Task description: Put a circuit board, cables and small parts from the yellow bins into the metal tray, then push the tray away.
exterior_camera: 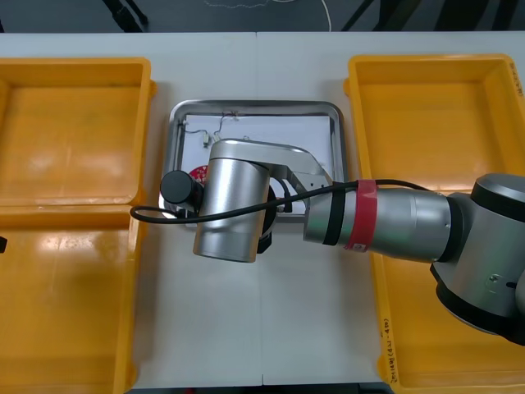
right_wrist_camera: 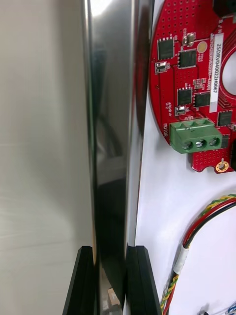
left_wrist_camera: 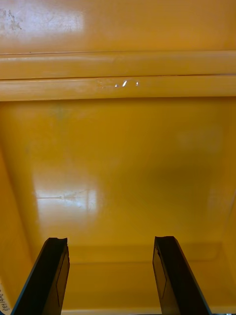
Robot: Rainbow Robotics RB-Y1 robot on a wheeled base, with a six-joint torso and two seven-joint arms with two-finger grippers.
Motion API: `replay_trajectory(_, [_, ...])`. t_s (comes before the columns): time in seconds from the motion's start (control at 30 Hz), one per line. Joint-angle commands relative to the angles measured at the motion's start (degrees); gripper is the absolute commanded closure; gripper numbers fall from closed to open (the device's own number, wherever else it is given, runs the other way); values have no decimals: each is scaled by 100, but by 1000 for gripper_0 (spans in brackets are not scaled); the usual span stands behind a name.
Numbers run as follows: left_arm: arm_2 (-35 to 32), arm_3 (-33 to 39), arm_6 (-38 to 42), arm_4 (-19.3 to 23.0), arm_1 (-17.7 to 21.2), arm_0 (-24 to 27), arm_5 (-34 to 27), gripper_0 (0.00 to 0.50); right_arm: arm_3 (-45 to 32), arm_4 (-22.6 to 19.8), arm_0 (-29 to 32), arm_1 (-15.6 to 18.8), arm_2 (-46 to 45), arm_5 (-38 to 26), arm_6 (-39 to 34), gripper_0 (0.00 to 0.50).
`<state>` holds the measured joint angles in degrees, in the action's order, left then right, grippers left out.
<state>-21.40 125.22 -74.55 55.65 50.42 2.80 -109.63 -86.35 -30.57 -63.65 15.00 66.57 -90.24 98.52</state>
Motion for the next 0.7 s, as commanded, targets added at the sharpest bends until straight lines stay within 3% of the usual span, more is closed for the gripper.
replay_trajectory(0.03, [-172, 152, -315, 34, 241, -122, -37, 0, 223, -160, -482, -138, -188, 165, 229, 500])
replay_trajectory(0.7, [-172, 152, -315, 34, 241, -122, -37, 0, 988, -160, -869, -129, -320, 1035, 712, 500])
